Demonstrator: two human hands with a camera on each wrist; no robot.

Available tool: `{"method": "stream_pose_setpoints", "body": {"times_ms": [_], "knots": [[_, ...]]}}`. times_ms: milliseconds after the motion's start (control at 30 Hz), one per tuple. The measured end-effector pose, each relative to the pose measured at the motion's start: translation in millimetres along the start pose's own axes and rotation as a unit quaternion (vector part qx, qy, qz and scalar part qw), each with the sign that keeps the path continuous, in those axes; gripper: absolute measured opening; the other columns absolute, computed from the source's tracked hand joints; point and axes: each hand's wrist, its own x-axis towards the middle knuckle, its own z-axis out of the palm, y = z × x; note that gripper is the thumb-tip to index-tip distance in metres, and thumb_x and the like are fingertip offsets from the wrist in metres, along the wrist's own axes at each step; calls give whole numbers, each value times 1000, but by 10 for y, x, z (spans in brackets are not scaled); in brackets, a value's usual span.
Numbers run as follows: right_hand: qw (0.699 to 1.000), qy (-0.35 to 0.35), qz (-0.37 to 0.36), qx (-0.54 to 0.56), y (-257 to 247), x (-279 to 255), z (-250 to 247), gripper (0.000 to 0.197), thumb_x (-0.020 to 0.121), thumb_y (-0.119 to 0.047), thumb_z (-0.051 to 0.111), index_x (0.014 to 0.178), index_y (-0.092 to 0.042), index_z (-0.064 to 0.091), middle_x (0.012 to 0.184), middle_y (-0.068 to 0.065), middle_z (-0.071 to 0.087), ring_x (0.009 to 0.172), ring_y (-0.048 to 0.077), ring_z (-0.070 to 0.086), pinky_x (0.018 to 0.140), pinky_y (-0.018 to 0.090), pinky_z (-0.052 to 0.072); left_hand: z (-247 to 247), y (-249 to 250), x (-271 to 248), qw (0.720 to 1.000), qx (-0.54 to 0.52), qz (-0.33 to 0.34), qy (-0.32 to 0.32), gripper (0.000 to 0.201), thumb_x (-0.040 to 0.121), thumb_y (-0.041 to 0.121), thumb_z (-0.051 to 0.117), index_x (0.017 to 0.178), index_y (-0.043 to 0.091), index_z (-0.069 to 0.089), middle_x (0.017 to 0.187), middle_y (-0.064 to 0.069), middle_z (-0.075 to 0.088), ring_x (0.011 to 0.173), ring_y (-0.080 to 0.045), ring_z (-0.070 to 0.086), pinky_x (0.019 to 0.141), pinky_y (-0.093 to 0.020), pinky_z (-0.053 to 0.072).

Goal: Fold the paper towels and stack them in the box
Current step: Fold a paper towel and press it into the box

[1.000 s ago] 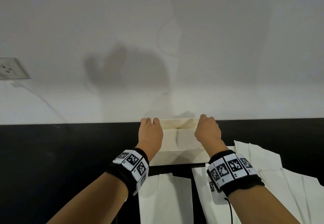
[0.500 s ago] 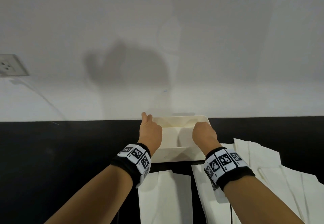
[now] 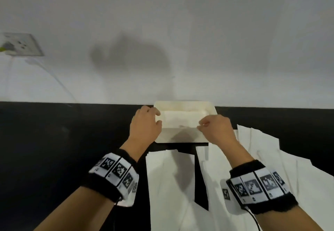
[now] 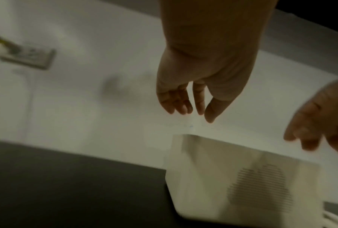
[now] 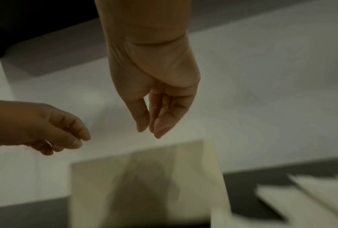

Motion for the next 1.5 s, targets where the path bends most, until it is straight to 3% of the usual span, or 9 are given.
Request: {"method": "stream_pose_setpoints", "body": {"times_ms": [267, 400, 667, 833, 1000, 1133, 1233, 1367, 1500], "knots": [[977, -199, 61, -36, 192, -616, 776, 37, 90, -26, 56, 121, -7, 55, 119, 10, 60, 99, 27, 66, 85, 31, 54, 391, -241, -765, 916, -124, -317, -213, 43, 90, 28, 60, 127, 13, 46, 104, -3, 54, 75, -9, 53, 56, -21, 41], [983, -173, 63, -11, 132, -702, 981, 48, 88, -23, 59, 132, -11, 45, 132, 11, 45, 120, 25, 49, 95, 28, 42, 571, -259, -901, 870, -216, -389, -211, 50, 88, 26, 62, 130, 7, 43, 108, -9, 54, 86, -17, 56, 75, -30, 53], [981, -187, 24, 51, -19, -793, 1040, 60, 85, -20, 66, 139, -15, 41, 137, 10, 40, 122, 20, 46, 95, 23, 40, 654, -184, -875, 860, -274, -380, -204, 60, 78, 28, 73, 127, 4, 48, 119, -10, 59, 104, -22, 60, 80, -30, 51], [972, -178, 35, 151, 79, -778, 1031, 62, 79, -17, 72, 135, -19, 45, 127, 3, 54, 114, 17, 53, 92, 24, 42, 653, -101, -920, 859, -330, -337, -199, 38, 84, 23, 68, 118, 8, 59, 116, -10, 64, 105, -25, 61, 85, -32, 50], [933, -186, 64, 300, 207, -770, 973, 108, 47, -39, 90, 139, -21, 34, 121, -3, 59, 111, 17, 57, 97, 38, 48, 417, -119, -929, 720, -606, -307, -141, 30, 87, 9, 63, 117, 10, 59, 114, -11, 66, 102, -27, 62, 88, -43, 50], [923, -203, 45, 323, 273, -756, 772, 38, 70, -21, 82, 103, -16, 63, 105, 2, 69, 94, 17, 66, 81, 29, 54, 230, -178, -915, 624, -735, -248, -95, 28, 85, 1, 61, 112, 9, 59, 107, -10, 67, 102, -26, 62, 87, -42, 50], [902, -104, 68, 413, 386, -690, 627, 15, 71, -11, 80, 80, -13, 68, 88, 7, 71, 83, 23, 66, 76, 32, 54, 173, -304, -909, 660, -703, -258, -56, 32, 80, -6, 64, 107, 10, 59, 104, -8, 66, 98, -23, 62, 90, -40, 50], [875, -23, 72, 478, 505, -617, 526, 17, 71, -5, 78, 81, -14, 67, 86, 0, 67, 83, 16, 62, 70, 22, 47, 127, -469, -882, 805, -521, -259, -117, 24, 81, 4, 68, 95, 21, 59, 106, -2, 63, 93, -12, 60, 85, -31, 49], [868, -32, 73, 491, 517, -611, 638, 17, 74, -5, 75, 82, -18, 67, 87, 0, 65, 85, 15, 59, 72, 21, 46, 226, -468, -854, 859, -414, -257, -155, 35, 83, 3, 65, 116, 15, 58, 116, -4, 61, 101, -14, 57, 93, -32, 46]]}}
